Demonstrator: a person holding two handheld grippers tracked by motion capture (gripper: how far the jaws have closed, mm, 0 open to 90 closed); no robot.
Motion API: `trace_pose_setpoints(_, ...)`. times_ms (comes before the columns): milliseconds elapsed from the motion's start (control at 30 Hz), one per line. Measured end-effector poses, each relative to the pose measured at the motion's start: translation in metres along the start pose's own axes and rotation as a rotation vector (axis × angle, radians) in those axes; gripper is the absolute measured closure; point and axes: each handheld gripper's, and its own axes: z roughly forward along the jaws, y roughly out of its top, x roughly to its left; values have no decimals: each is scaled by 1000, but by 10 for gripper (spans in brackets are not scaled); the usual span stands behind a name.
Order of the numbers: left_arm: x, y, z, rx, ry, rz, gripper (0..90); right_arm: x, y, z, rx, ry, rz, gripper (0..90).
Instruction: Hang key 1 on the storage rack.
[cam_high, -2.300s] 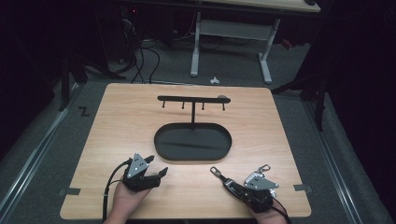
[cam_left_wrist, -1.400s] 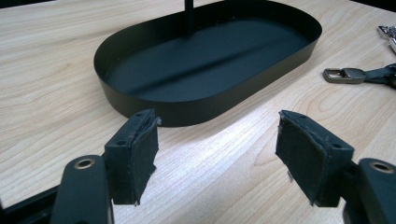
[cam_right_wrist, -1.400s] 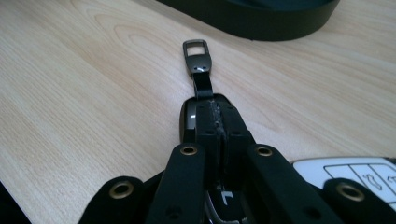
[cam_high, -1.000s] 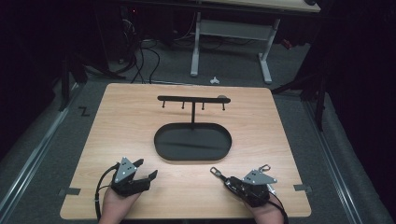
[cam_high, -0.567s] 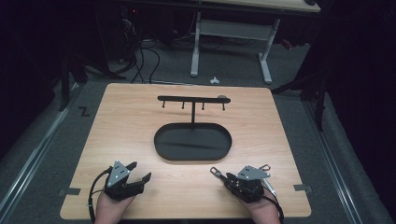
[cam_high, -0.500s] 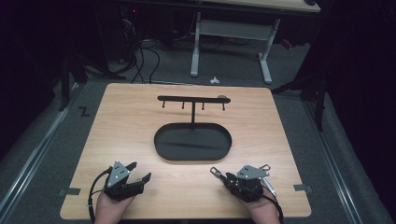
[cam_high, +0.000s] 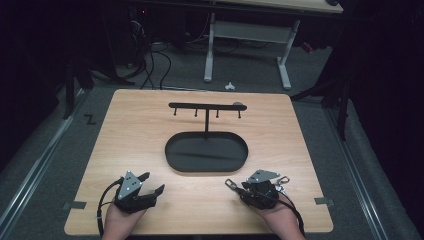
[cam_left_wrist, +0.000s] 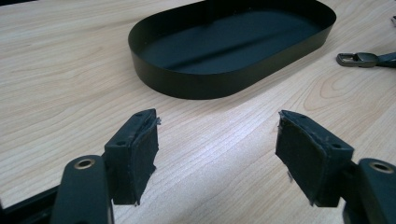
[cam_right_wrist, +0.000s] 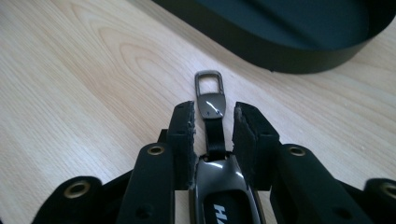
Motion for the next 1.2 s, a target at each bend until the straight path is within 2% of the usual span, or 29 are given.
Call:
trace_pose_setpoints(200, -2, 0, 2, 1, -11, 12, 301, -4, 2, -1, 40, -12, 24, 668)
trace_pose_setpoints(233, -2, 1, 2, 2, -12, 18, 301, -5, 4, -3, 64, -32, 13, 664)
trace_pose_setpoints(267, -2, 1, 2, 2, -12, 18, 301, -5, 4, -3, 64, -32, 13, 664)
trace_pose_setpoints(400, -2, 0, 3, 2, -12, 14, 301, -5, 13, -8, 120, -47, -26, 645)
trace_pose_setpoints(600, -2, 0, 3, 5, -15, 14, 301, -4, 22, -7, 182, -29, -50, 625)
trace_pose_setpoints(633, -2, 0, 4, 5, -17, 12, 302, -3, 25, -5, 216, -19, -48, 609)
trace_pose_setpoints(733, -2, 0, 4, 6, -21, 15, 301, -3, 26, -3, 243, -18, -56, 594)
trace_pose_setpoints(767, -2, 0, 4, 9, -27, 15, 301, -4, 27, 0, 277, -21, -73, 584)
trace_pose_setpoints(1000, -2, -1, 5, 11, -30, 14, 302, -7, 35, 8, 341, -1, -60, 503)
trace_pose_setpoints(1033, -2, -1, 5, 12, -35, 13, 302, -8, 39, 12, 364, 15, -45, 491)
trace_pose_setpoints(1200, -2, -1, 5, 14, -42, 17, 302, -7, 44, 16, 395, 14, -42, 465)
